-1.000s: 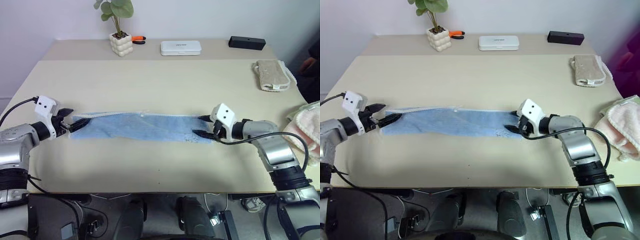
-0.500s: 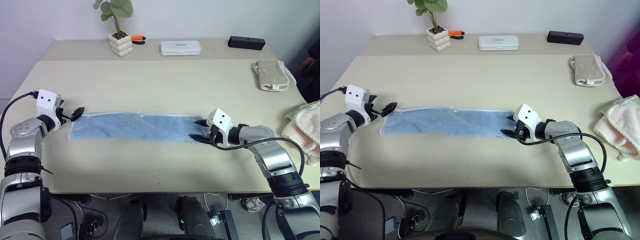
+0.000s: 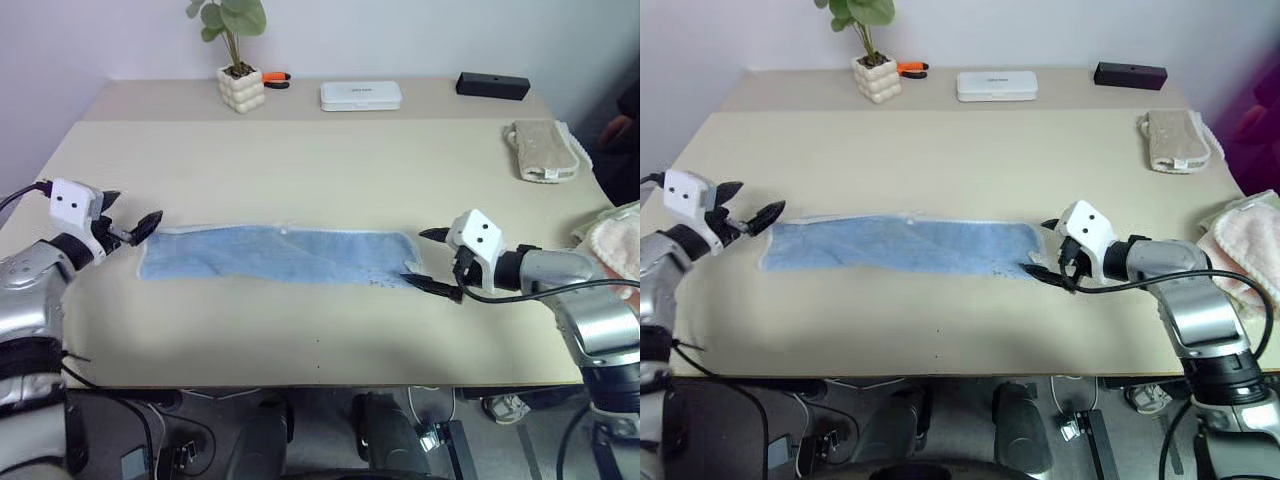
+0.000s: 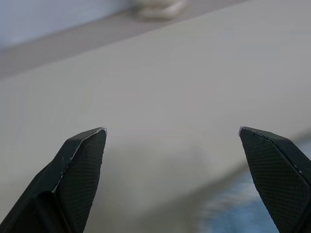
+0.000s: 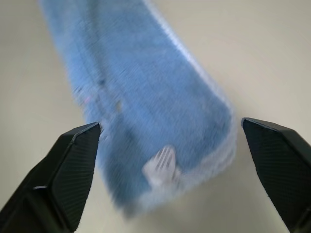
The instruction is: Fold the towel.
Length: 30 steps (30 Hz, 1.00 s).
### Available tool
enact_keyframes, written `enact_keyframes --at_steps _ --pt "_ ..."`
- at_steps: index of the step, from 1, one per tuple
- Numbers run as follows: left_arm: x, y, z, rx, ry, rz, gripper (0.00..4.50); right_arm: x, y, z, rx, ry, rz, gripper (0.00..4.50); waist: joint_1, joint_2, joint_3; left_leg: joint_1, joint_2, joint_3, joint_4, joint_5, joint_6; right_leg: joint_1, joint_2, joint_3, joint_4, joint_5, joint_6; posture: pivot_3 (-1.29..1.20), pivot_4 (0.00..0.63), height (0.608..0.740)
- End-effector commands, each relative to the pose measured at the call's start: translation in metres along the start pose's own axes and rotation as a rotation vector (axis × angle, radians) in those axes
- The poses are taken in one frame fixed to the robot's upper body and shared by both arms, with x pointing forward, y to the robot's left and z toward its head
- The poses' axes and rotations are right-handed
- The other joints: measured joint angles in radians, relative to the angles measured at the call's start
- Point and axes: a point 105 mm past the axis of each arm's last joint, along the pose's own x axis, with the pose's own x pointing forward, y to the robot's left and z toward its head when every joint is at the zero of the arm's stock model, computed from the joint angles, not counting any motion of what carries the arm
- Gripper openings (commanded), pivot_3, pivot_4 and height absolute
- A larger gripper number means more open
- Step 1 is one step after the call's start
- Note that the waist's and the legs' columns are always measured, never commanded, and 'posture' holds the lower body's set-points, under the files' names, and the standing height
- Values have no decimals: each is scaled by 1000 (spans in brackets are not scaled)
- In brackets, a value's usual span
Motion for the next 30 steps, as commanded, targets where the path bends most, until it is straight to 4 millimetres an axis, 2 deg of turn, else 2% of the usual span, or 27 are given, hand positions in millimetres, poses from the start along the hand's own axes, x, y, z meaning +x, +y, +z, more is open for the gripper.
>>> enact_keyframes --at_steps 1,5,8,11,12,13,15,20,22,26,30 --pt "-10 -35 7 85 42 -197 4500 -4 11 15 -125 -20 28 4458 0 0 0 1 0 0 0 0 0 0 0 0 0 0 0 0 150 738" --pt "-27 -54 -11 153 180 -305 4500 6 20 5 -231 38 41 4458 1 -1 0 3 1 1 0 0 0 3 1 0 -1 0 -1 0 150 738" --pt "-32 -51 -23 218 252 -310 4500 13 20 -2 -292 61 33 4458 4 0 0 6 1 1 0 0 0 6 1 0 -2 -2 -3 0 150 738" --pt "-32 -38 -38 323 317 -257 4500 20 20 -8 -348 86 36 4458 8 -1 0 6 1 1 0 0 0 7 1 0 -4 -2 -3 0 150 738" --pt "-32 -35 -42 350 334 -251 4500 22 18 -10 -369 97 32 3950 7 -1 0 6 1 1 0 0 0 8 1 0 -4 -2 -3 0 150 738" --pt "-31 -33 -45 376 342 -243 4245 23 15 -12 -390 108 18 3615 7 -1 0 6 1 1 0 0 0 7 1 0 -4 -1 -1 0 150 738" --pt "-27 -28 -47 391 334 -220 3615 25 10 -14 -412 122 -5 2658 7 -1 0 7 1 1 0 0 1 8 1 0 -4 -1 0 0 150 738" --pt "-14 -22 -51 400 300 -173 1111 23 8 -17 -440 135 -6 44 6 -1 0 7 1 1 0 0 1 8 1 0 -4 0 0 0 150 738" --pt "-14 -22 -57 413 315 -185 100 19 6 -15 -447 134 -16 0 5 -1 0 7 1 1 0 -1 1 8 1 0 -3 0 0 0 150 738" --pt "-15 -26 -55 395 308 -232 100 8 3 -11 -452 130 -16 0 5 -1 0 7 1 1 0 -1 1 8 1 0 -3 0 0 0 150 738" --pt "-23 -36 -41 330 282 -321 100 -16 8 -19 -420 181 61 0 7 0 0 7 0 1 0 -1 2 9 0 0 -4 0 0 0 150 738"
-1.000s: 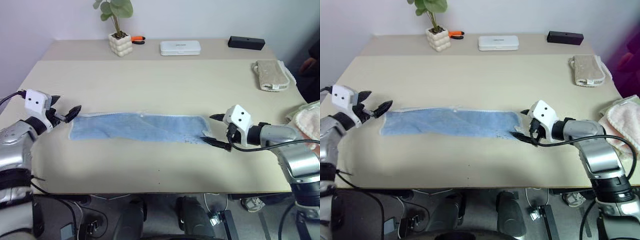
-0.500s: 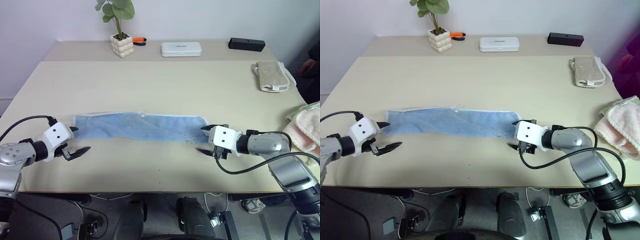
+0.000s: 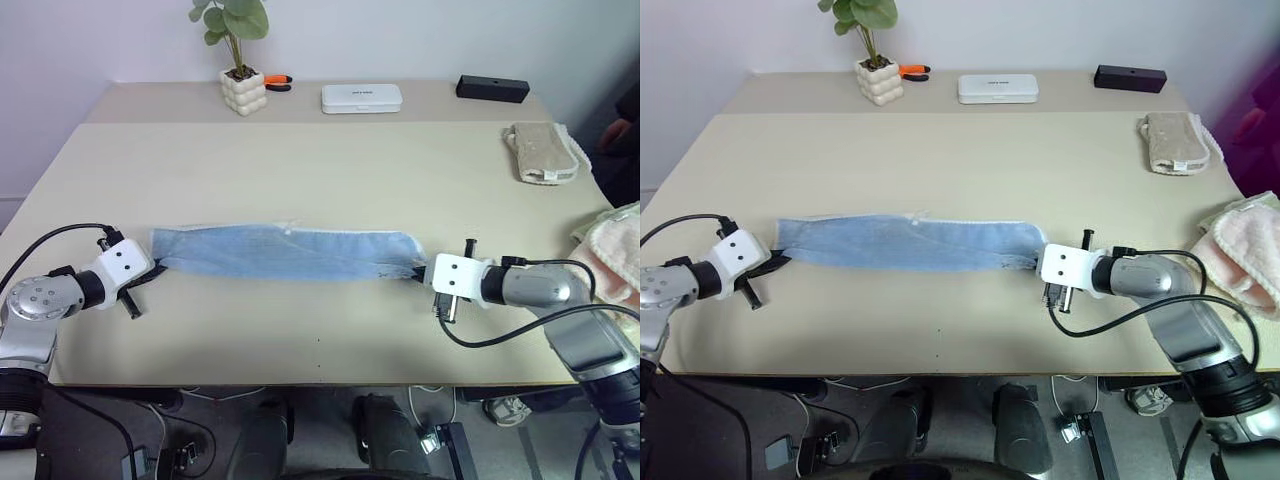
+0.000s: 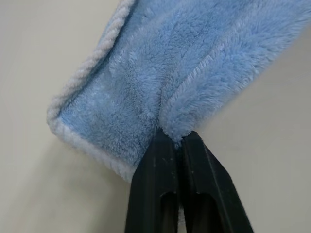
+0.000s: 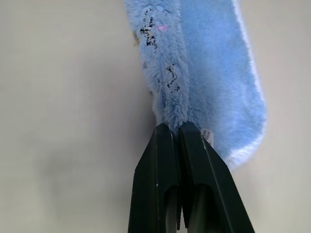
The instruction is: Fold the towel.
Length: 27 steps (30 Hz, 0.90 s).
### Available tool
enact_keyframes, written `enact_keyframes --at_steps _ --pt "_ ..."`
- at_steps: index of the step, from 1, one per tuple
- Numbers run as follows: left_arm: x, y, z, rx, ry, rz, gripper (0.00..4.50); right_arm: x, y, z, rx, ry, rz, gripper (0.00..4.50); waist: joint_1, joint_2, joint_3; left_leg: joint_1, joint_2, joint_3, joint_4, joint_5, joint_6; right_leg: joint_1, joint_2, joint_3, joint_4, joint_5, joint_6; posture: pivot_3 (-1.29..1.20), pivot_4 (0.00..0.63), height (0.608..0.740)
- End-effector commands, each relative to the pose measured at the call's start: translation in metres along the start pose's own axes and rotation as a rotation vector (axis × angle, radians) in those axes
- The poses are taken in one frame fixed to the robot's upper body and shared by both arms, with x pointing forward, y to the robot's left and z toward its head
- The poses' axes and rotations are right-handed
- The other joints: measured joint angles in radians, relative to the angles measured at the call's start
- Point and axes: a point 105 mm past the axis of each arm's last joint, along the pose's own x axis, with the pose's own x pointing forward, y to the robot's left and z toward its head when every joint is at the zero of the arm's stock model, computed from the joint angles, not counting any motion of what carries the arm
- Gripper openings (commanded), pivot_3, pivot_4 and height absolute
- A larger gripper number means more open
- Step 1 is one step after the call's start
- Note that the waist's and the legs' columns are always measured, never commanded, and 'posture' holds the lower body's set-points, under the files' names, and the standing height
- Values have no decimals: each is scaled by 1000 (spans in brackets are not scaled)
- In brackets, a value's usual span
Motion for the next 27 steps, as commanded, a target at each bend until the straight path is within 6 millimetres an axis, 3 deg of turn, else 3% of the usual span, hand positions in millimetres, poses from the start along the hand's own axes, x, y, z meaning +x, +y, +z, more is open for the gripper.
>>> enact_keyframes --at_steps 1,4,7,14,15,19,22,27 --pt "-13 -3 11 -8 -22 -65 100 -22 0 1 -19 7 34 0 0 0 0 0 0 0 0 0 1 0 0 0 0 0 0 0 150 738" --pt "-16 -8 13 -4 -9 -98 100 -26 2 -4 15 22 48 0 -3 0 0 1 0 0 0 -1 1 1 0 0 0 0 0 0 150 738" --pt "-19 -14 14 -36 2 -135 35 -28 4 -5 69 25 74 846 -6 0 0 1 1 0 0 -1 1 1 0 0 0 0 0 0 150 738" --pt "-33 -8 33 -168 -27 -121 3357 -38 0 11 210 -59 46 4266 -2 0 0 1 1 0 0 -1 1 1 0 0 0 0 0 0 150 738" --pt "-37 -5 39 -207 -54 -111 3849 -41 -4 16 275 -101 16 4329 -1 -1 1 0 1 0 0 -1 1 1 0 0 0 0 0 0 150 738" --pt "-43 -9 67 -299 -170 -126 3849 -54 -6 23 642 -270 -54 4329 2 -1 0 0 1 -1 0 -1 1 1 0 0 0 -1 0 0 150 738" --pt "-29 -34 96 -280 -271 -195 3849 -60 9 20 807 -298 -41 4329 8 -1 0 0 0 -1 0 -1 1 1 -1 0 -1 -1 0 0 150 738" --pt "-1 -96 145 -240 -428 -356 3849 -63 46 23 1047 -324 11 4329 6 -1 0 0 0 -1 1 -1 2 2 -1 0 -2 -1 0 0 150 738"
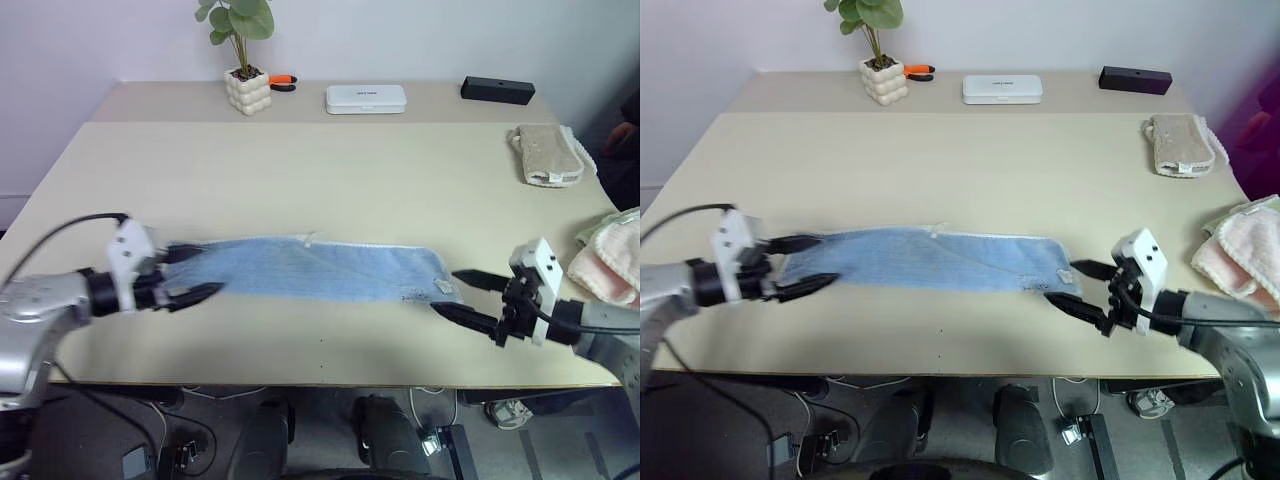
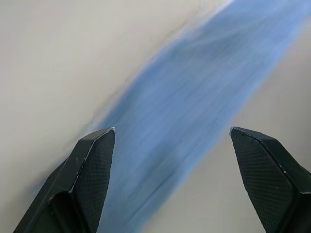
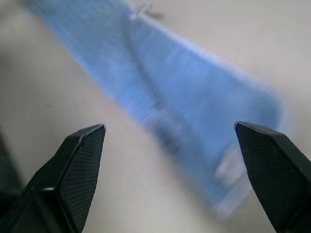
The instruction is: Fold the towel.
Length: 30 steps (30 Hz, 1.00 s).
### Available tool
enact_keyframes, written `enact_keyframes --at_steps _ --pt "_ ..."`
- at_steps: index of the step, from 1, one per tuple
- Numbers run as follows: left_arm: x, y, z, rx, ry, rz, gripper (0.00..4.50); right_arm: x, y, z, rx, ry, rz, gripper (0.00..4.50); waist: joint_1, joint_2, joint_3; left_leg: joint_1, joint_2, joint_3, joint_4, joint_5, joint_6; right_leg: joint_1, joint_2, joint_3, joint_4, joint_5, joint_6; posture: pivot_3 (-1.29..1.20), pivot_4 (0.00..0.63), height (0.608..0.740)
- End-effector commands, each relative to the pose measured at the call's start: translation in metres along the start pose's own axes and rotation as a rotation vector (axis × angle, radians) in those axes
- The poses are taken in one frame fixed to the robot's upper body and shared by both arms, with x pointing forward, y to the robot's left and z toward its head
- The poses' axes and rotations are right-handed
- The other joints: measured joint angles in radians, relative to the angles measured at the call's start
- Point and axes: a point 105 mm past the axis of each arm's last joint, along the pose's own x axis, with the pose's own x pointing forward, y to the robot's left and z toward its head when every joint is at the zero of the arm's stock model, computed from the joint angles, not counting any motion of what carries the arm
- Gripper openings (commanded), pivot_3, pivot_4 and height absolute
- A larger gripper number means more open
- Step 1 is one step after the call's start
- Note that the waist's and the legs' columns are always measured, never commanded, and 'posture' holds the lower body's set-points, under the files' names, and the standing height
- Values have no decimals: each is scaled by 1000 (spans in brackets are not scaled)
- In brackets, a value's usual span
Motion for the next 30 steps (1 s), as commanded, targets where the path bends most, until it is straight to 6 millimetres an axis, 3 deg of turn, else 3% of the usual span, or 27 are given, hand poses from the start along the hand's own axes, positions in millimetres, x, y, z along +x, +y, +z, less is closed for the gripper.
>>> enact_keyframes --at_steps 1,4,7,18,21,28,30 --pt "35 -48 16 53 -87 -146 3849 -5 19 -8 116 -28 -5 4329 -2 0 0 1 0 0 0 0 0 0 0 0 0 0 0 0 150 738" --pt "55 -77 20 8 -154 -226 3849 -2 21 -23 273 -45 -78 4329 -5 0 -1 1 0 1 0 0 0 0 0 1 0 0 0 0 150 738" --pt "63 -87 20 -18 -172 -253 3849 9 21 -26 379 -89 -133 4329 -5 0 -1 1 0 1 0 0 0 0 1 1 1 -2 -3 0 150 738" --pt "65 -80 17 -35 -175 -209 3849 40 -25 -23 790 -258 -414 4329 -7 1 -2 0 0 1 -1 0 1 0 1 2 -4 -2 -5 0 150 738" --pt "65 -79 17 -38 -179 -192 3896 41 -34 -22 863 -282 -468 3469 -6 1 -3 0 0 1 -1 0 1 1 1 1 -5 -2 -5 0 150 738" --pt "66 -80 15 -47 -182 -175 3896 36 -40 -7 859 -308 -499 30 -6 3 -3 0 0 1 -1 -1 2 1 1 1 -7 -2 -5 0 150 738" --pt "68 -79 15 -49 -185 -169 3896 30 -45 -3 832 -315 -524 30 -6 3 -3 0 0 1 -1 -1 2 1 1 1 -7 -2 -5 0 150 738"
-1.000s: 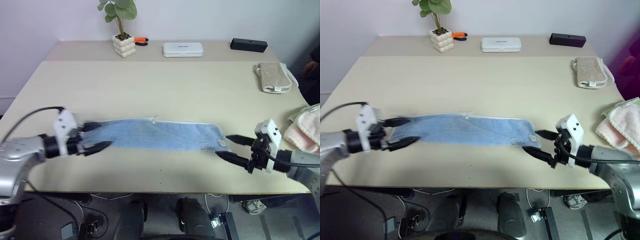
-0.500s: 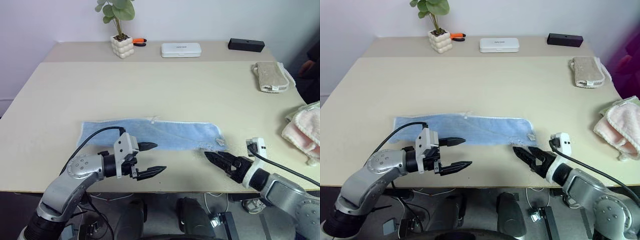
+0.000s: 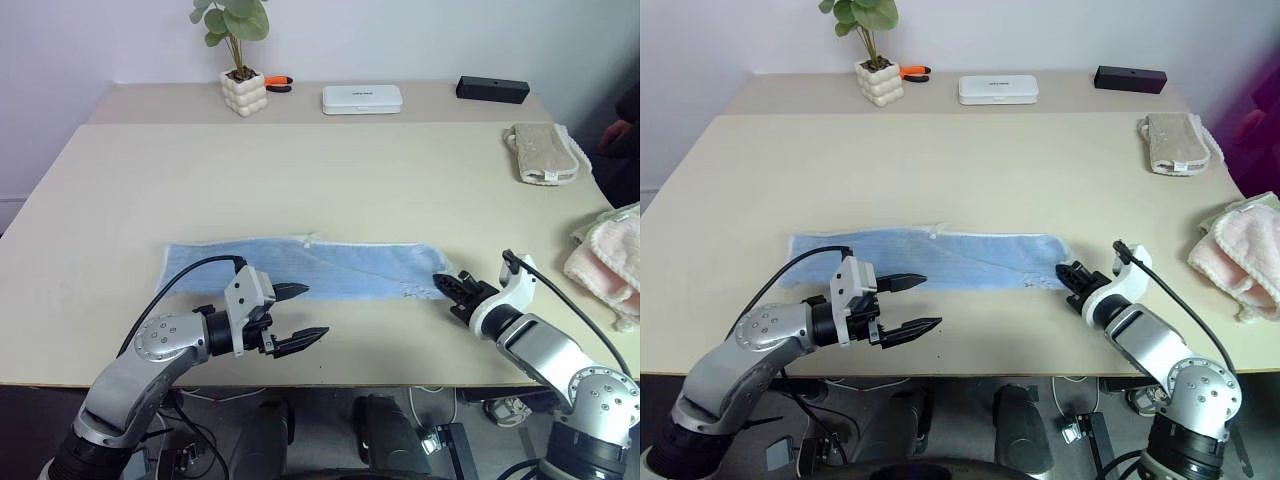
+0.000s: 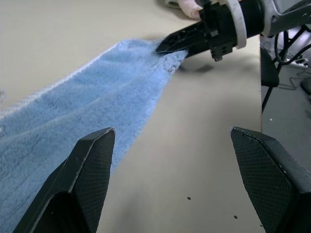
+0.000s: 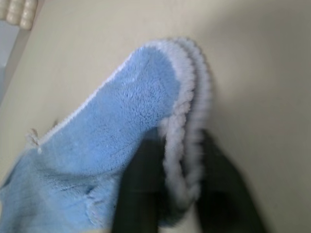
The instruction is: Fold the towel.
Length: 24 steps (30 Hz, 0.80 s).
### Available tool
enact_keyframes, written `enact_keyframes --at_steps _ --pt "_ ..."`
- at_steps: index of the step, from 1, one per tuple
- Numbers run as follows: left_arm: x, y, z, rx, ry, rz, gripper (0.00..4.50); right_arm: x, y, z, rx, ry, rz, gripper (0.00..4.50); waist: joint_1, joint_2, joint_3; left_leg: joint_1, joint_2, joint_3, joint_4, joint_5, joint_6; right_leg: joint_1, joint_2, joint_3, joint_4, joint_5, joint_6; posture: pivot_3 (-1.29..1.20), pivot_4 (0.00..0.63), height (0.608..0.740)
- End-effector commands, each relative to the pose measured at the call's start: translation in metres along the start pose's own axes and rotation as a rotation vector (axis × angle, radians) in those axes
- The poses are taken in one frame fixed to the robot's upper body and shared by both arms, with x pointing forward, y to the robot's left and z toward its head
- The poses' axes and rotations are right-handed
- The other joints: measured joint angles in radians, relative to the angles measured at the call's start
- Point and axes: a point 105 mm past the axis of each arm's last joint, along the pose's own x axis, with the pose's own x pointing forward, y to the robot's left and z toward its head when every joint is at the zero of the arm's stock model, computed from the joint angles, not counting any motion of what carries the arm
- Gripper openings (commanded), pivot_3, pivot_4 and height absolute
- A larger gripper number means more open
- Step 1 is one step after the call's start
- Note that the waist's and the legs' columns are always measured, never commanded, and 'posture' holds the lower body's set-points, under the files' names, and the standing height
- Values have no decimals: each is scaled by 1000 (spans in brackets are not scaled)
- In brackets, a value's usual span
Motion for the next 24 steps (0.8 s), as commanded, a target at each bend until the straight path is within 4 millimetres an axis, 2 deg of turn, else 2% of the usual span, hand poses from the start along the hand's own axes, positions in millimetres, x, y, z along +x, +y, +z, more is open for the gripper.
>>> enact_keyframes --at_steps 1,4,7,10,13,16,18,20,24 --pt "2 1 9 34 -38 8 3896 -7 6 20 -41 -65 11 30 0 0 0 0 0 0 0 0 0 0 0 0 0 0 0 0 150 738" --pt "6 5 10 36 -53 18 3896 -21 -7 45 -118 -127 -41 30 3 1 0 0 0 0 0 0 0 1 0 0 -1 0 0 0 150 738" --pt "12 9 10 42 -60 16 3896 -36 -19 66 -267 -139 -98 30 5 2 0 -1 -1 0 0 0 1 2 0 0 -3 0 0 0 150 738" --pt "15 11 10 47 -66 16 3896 -43 -21 78 -350 -143 -107 30 -1 2 -1 -1 -1 0 0 -1 2 2 0 0 -4 0 0 0 150 738" --pt "19 13 11 52 -74 16 3896 -46 -11 93 -551 -123 -105 30 -1 4 -1 0 0 1 0 -1 3 2 0 0 -4 0 0 0 150 738" --pt "22 15 12 59 -78 16 3896 -43 6 91 -771 -72 -63 30 0 4 -1 0 0 1 1 -2 3 2 1 0 -4 0 1 0 150 738" --pt "23 14 13 64 -81 16 3896 -36 34 80 -1001 -24 30 30 -2 4 -1 0 0 1 1 -2 3 2 1 0 -4 0 1 0 150 738" --pt "23 13 14 66 -85 15 3896 -28 56 70 -1109 -10 115 30 -4 5 -1 0 0 1 1 -2 3 2 1 1 -4 0 1 0 150 738" --pt "23 10 14 65 -86 17 3896 -13 75 36 -1319 91 240 30 5 4 0 -1 0 1 1 -2 3 2 1 0 -5 0 1 0 150 738"
